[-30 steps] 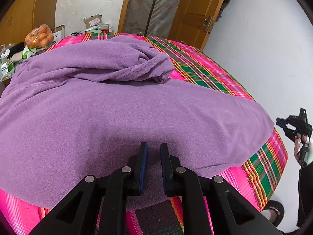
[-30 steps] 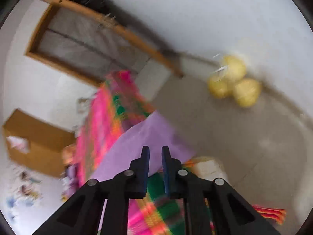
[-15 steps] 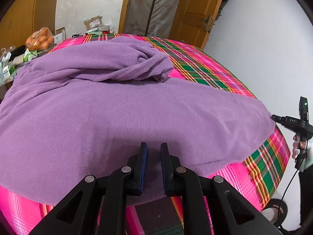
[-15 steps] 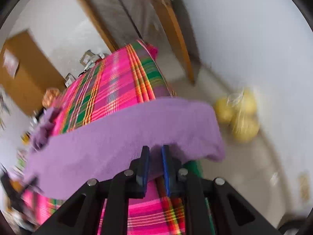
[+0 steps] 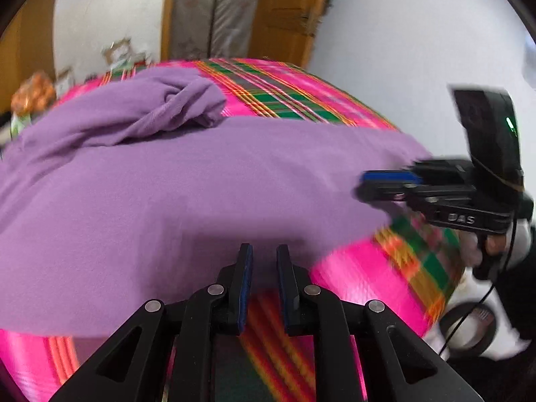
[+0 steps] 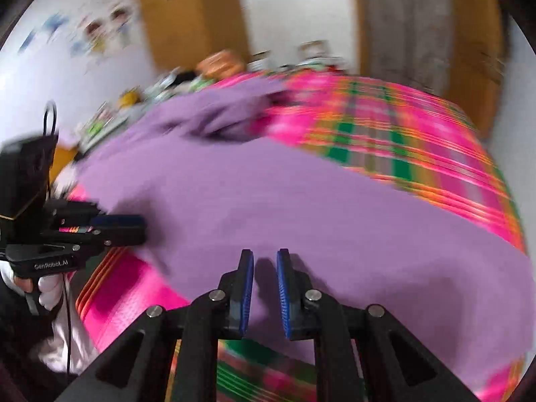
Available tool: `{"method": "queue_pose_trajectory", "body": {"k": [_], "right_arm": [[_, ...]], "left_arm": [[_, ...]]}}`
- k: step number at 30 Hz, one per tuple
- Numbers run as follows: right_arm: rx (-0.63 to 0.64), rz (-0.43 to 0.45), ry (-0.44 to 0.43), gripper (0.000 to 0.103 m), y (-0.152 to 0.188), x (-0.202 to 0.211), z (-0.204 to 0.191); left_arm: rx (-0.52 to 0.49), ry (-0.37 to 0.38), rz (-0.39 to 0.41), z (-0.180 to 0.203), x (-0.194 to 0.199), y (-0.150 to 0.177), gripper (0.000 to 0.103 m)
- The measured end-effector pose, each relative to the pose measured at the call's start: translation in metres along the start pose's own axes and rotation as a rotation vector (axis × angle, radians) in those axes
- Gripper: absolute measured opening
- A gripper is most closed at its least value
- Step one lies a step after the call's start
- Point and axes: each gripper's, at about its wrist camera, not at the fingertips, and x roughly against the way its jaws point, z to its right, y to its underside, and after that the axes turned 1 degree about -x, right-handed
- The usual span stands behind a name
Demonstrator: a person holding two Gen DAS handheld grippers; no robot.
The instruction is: Fold clothes
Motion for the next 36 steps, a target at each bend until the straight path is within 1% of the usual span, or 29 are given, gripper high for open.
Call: {"method": "queue_pose_trajectory", "body": {"k": [1,2,4,7,9,10,12,14,16,17,18,19,20,21,22,23,24,27,28,29,31,33,36], "right_arm": [[0.040,0.011,0.005,0.022,0.003,-0.001,-0.010],[0.077,0.013,0.007,0.025,0.007,0.000,-0.018],[0.121,0.002,-0.003,0.028,0.013,0.003,-0.027],[0.113,-0.009,-0.011,0.028,0.012,0.005,-0.031],[0.071,0.002,-0.019,0.028,0.005,0.004,-0.029],[0.046,0.010,-0.020,0.028,0.001,0.005,-0.029],[0.037,0.006,-0.020,0.028,-0.006,-0.002,-0.033],[0.084,-0.014,0.003,0.029,-0.004,-0.006,-0.042],[0.154,-0.026,0.009,0.030,0.002,-0.003,-0.052],[0.166,-0.037,-0.006,0.031,0.005,-0.001,-0.053],[0.167,-0.050,-0.028,0.031,0.007,0.002,-0.052],[0.161,-0.059,-0.044,0.036,0.007,0.004,-0.050],[0.152,-0.066,-0.056,0.037,0.006,0.005,-0.048],[0.143,-0.074,-0.069,0.037,0.005,0.006,-0.046],[0.134,-0.082,-0.081,0.034,0.003,0.007,-0.044],[0.128,-0.074,-0.074,0.029,-0.001,0.009,-0.042],[0.126,-0.054,-0.059,0.029,-0.007,0.011,-0.040],[0.080,0.043,-0.046,0.029,-0.038,0.012,-0.030],[0.060,0.066,-0.055,0.030,-0.048,0.010,-0.025],[0.037,0.084,-0.070,0.034,-0.059,0.006,-0.020],[-0.010,0.071,-0.077,0.039,-0.080,-0.011,-0.011],[-0.056,0.050,-0.083,0.039,-0.095,-0.029,-0.005],[-0.113,0.034,-0.068,0.039,-0.113,-0.048,0.001]], "left_arm": [[0.007,0.006,0.003,-0.003,0.005,0.006,0.015],[0.013,0.012,0.006,-0.006,0.011,0.012,0.015],[0.026,0.024,0.012,-0.011,0.021,0.024,0.015],[0.072,0.006,0.057,-0.022,0.032,0.023,0.015],[0.116,-0.008,0.103,-0.031,0.039,0.015,0.015],[0.135,-0.029,0.122,-0.036,0.042,0.010,0.015],[0.154,-0.072,0.116,-0.044,0.038,0.005,0.015],[0.172,-0.114,0.104,-0.051,0.034,0.001,0.015],[0.176,-0.115,0.061,-0.052,0.024,0.006,0.015],[0.171,-0.116,0.057,-0.051,0.021,0.010,0.015],[0.164,-0.119,0.061,-0.050,0.020,0.015,0.015],[0.154,-0.122,0.062,-0.048,0.021,0.019,0.015],[0.155,-0.122,0.065,-0.048,0.023,0.021,0.015],[0.169,-0.115,0.067,-0.050,0.025,0.021,0.015],[0.184,-0.114,0.075,-0.053,0.027,0.019,0.015],[0.200,-0.114,0.086,-0.057,0.030,0.016,0.015],[0.211,-0.127,0.097,-0.060,0.034,0.013,0.015],[0.245,-0.179,0.130,-0.079,0.043,0.001,0.015],[0.258,-0.197,0.139,-0.087,0.045,-0.004,0.015],[0.271,-0.214,0.149,-0.095,0.047,-0.008,0.015],[0.305,-0.256,0.170,-0.118,0.050,-0.019,0.015],[0.355,-0.282,0.184,-0.142,0.053,-0.025,0.015],[0.463,-0.299,0.189,-0.180,0.049,-0.028,0.015]]}}
